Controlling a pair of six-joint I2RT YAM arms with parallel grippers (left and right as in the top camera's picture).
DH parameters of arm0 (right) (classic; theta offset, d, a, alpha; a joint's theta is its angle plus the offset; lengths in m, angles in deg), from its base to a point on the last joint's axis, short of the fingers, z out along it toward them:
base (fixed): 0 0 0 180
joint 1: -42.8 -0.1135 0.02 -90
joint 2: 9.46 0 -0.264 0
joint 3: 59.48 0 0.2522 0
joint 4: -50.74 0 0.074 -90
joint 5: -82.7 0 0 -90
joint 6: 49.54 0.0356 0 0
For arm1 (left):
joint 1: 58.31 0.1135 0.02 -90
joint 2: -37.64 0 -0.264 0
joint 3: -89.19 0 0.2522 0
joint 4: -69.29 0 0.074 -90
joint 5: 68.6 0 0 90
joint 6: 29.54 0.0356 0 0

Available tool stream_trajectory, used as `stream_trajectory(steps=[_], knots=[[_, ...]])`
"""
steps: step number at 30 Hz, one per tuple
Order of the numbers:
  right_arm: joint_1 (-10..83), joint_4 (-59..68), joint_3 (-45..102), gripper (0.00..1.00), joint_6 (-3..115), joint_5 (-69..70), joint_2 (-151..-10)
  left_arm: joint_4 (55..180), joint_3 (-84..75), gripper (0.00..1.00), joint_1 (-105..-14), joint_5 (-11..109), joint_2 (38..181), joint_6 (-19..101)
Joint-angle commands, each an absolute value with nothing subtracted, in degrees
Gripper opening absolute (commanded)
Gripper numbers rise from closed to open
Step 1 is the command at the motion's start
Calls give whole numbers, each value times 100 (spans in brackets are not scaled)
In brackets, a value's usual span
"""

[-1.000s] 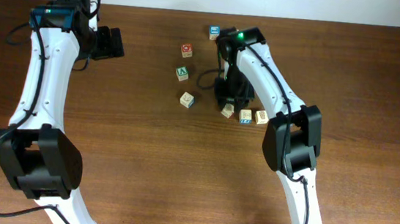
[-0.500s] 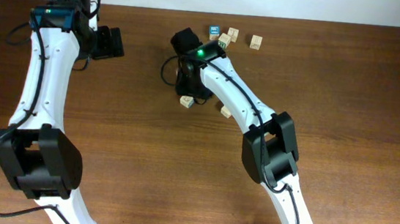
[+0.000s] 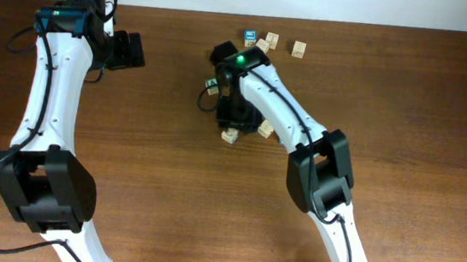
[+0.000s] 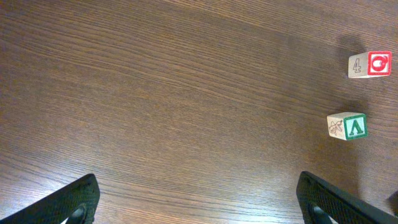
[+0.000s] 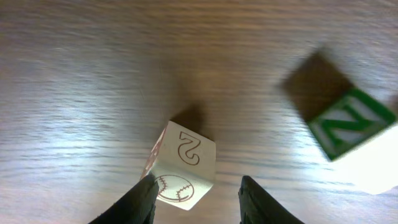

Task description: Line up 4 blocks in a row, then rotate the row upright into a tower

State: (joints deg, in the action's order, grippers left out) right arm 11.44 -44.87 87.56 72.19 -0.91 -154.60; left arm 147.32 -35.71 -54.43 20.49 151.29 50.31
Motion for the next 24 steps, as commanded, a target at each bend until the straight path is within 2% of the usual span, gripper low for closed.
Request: stream_trajectory(steps=[1, 6, 10, 15, 18, 20, 24], knots=[[1584, -4779, 8574, 43, 6670, -301, -15597, 14743, -3702, 99, -5423, 1988, 15144, 4980], [1818, -4611, 8577, 43, 5370, -399, -15597, 14739, -3702, 99, -5423, 1988, 15144, 4980], [1813, -4500, 8647, 44, 5116, -720, -15597, 14739, -3702, 99, -5423, 1990, 15144, 4980], [1907, -4631, 9613, 44, 5551, -876, -15508, 14747, -3702, 99, -5425, 2010, 15144, 4978], [2169, -4441, 9495, 39, 6388, -943, -15512, 14763, -3702, 99, -5423, 2008, 15144, 4978], [2246, -4117, 9374, 33, 6450, -924, -15534, 14758, -3702, 100, -5423, 2008, 15144, 4980], [2263, -4124, 9333, 30, 6653, -950, -15652, 14763, -3702, 99, -5423, 2008, 15144, 4980]])
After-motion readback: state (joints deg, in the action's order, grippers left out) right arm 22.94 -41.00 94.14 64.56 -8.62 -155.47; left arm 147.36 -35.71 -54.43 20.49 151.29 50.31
